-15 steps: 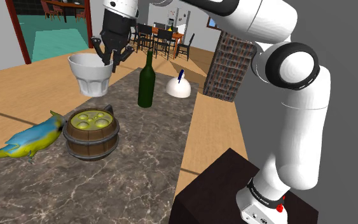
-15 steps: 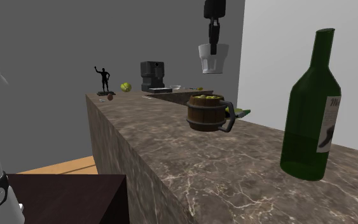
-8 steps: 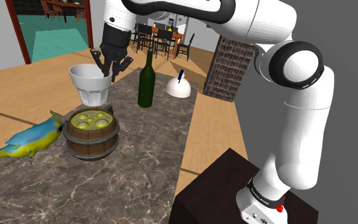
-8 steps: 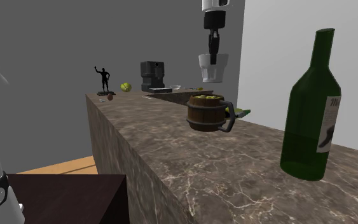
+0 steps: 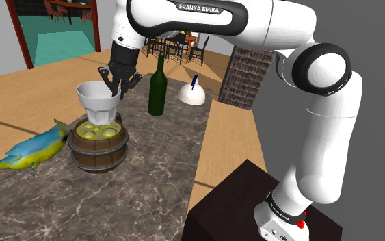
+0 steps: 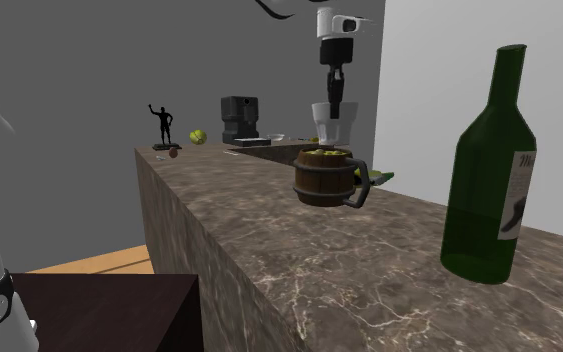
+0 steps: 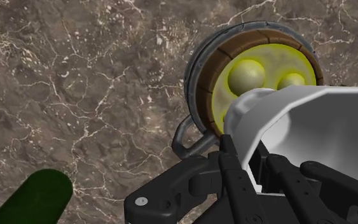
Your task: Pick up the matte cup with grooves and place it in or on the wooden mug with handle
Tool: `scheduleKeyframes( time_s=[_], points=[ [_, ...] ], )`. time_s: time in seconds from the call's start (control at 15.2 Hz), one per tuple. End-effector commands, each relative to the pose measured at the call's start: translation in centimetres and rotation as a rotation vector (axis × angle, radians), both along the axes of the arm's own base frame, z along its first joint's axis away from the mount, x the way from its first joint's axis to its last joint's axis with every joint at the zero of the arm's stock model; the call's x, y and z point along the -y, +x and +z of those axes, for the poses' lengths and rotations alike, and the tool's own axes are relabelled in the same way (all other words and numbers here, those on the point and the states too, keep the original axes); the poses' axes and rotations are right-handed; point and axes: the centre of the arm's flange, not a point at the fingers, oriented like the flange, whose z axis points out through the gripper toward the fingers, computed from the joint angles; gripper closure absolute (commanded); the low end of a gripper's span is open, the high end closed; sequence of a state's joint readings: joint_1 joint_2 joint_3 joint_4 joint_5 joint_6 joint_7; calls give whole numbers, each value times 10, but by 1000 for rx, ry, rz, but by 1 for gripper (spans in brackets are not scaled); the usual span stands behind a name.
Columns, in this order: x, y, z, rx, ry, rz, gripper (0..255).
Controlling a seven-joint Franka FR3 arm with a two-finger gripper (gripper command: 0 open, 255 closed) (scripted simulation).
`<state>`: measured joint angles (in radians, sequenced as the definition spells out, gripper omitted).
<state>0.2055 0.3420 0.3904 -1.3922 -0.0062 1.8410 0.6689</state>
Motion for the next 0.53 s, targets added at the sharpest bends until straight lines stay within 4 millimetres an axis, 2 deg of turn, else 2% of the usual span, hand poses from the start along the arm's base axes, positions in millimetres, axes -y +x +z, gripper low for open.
scheduleKeyframes(
  time_s=[0.0, 0.46],
  points=[
    [1, -1, -11, 1, 0, 0, 255],
    [1, -1, -14, 1, 0, 0, 255]
  ],
)
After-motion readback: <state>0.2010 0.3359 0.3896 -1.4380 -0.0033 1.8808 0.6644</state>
